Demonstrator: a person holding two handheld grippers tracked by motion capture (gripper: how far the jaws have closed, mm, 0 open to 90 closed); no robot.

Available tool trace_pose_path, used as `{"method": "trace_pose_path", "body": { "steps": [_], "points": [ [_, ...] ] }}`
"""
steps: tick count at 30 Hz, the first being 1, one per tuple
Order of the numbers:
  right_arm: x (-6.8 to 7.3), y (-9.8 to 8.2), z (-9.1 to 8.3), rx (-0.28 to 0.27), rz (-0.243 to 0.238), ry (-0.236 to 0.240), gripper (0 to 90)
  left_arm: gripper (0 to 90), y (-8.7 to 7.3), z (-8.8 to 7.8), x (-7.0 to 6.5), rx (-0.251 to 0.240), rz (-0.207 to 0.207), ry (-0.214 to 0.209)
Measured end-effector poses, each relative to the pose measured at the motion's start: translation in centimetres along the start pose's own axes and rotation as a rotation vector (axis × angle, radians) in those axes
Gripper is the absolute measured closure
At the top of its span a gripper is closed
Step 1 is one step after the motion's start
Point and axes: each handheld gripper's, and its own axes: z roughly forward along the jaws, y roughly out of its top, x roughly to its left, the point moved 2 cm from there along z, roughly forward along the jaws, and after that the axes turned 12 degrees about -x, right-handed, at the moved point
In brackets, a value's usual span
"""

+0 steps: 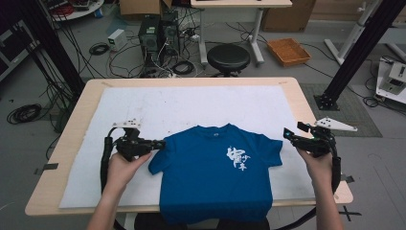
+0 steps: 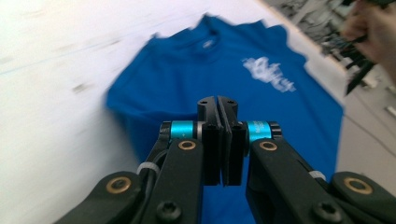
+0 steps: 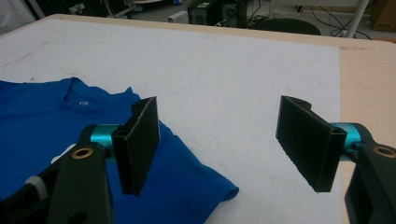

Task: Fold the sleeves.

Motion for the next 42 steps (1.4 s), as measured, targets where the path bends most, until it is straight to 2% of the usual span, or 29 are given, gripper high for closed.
{"method": "trace_pose_path", "body": {
  "steps": [2,3,8,12,15,17,18,19,20,23,25,26,27,28,29,31,33,36,37,38,40,42],
  "points": [
    [-0.1,0.0,0.0,-0.001,0.001,0.000,30.1,88.3,0.1,1.2,-0.7,-0.016,-0.011,-0.028],
    [-0.1,0.0,-0.1,-0.002,0.002,-0.001,30.1,88.3,0.1,2.5,-1.2,-0.014,-0.012,-0.042],
    [-0.2,0.0,-0.3,-0.003,0.004,-0.008,30.1,88.3,-0.1,5.6,-2.2,-0.023,-0.032,-0.061],
    [-0.4,-0.1,-0.3,-0.002,0.007,-0.011,30.1,88.3,-0.5,8.0,-2.9,-0.009,-0.031,-0.048],
    [-0.5,-0.2,-0.3,-0.001,0.008,-0.014,30.1,88.3,-1.0,9.3,-2.7,0.013,-0.029,-0.035],
    [-0.6,-0.2,-0.4,-0.001,0.007,-0.016,30.1,88.1,-1.2,9.8,-2.6,0.008,-0.015,-0.028],
    [-0.6,-0.2,-0.4,-0.002,0.006,-0.018,30.2,85.7,-1.2,9.9,-2.6,-0.005,-0.006,-0.024],
    [-0.6,-0.2,-0.4,-0.002,0.007,-0.021,30.5,78.2,-1.2,9.9,-2.6,-0.005,-0.006,-0.024],
    [-0.6,-0.2,-0.4,0.001,0.012,-0.025,32.0,71.2,-1.1,9.9,-2.6,-0.036,-0.002,-0.023],
    [-0.7,-0.3,-0.4,0.011,0.024,-0.032,33.7,54.2,-0.7,9.2,-2.7,-0.087,0.044,0.001],
    [-0.9,-0.5,-0.4,0.020,0.036,-0.038,37.7,51.6,-0.4,8.3,-2.7,-0.116,0.081,0.020],
    [-0.9,-0.6,-0.4,0.026,0.041,-0.044,39.2,49.1,-0.4,8.3,-2.7,-0.116,0.081,0.020],
    [-1.0,-0.7,-0.3,0.030,0.054,-0.053,41.6,48.7,-0.2,7.0,-2.6,-0.142,0.115,0.038],
    [-1.1,-0.8,-0.3,0.035,0.068,-0.052,46.7,48.5,-0.2,7.0,-2.6,-0.142,0.115,0.038],
    [-1.2,-1.0,-0.2,0.046,0.078,-0.051,50.2,48.4,-0.2,5.4,-2.5,-0.166,0.152,0.061],
    [-1.4,-1.5,0.1,0.073,0.079,-0.061,54.1,46.2,-0.4,3.8,-2.3,-0.181,0.195,0.091],
    [-1.6,-2.1,0.5,0.102,0.088,-0.072,56.4,45.0,-0.8,2.2,-2.0,-0.176,0.236,0.128],
    [-2.0,-3.2,1.2,0.150,0.102,-0.071,59.0,43.1,-1.7,0.1,-1.4,-0.166,0.256,0.161],
    [-2.2,-3.5,1.4,0.169,0.116,-0.067,59.8,43.1,-1.7,0.1,-1.4,-0.166,0.256,0.161],
    [-2.3,-3.9,1.6,0.183,0.133,-0.064,59.8,43.1,-2.3,-1.1,-0.9,-0.167,0.253,0.173],
    [-2.6,-4.4,1.9,0.203,0.167,-0.069,59.8,43.1,-2.5,-1.7,-0.6,-0.169,0.244,0.175],
    [-2.8,-4.7,2.2,0.212,0.201,-0.070,59.8,43.1,-3.0,-2.8,0.1,-0.183,0.210,0.186]
  ]
}}
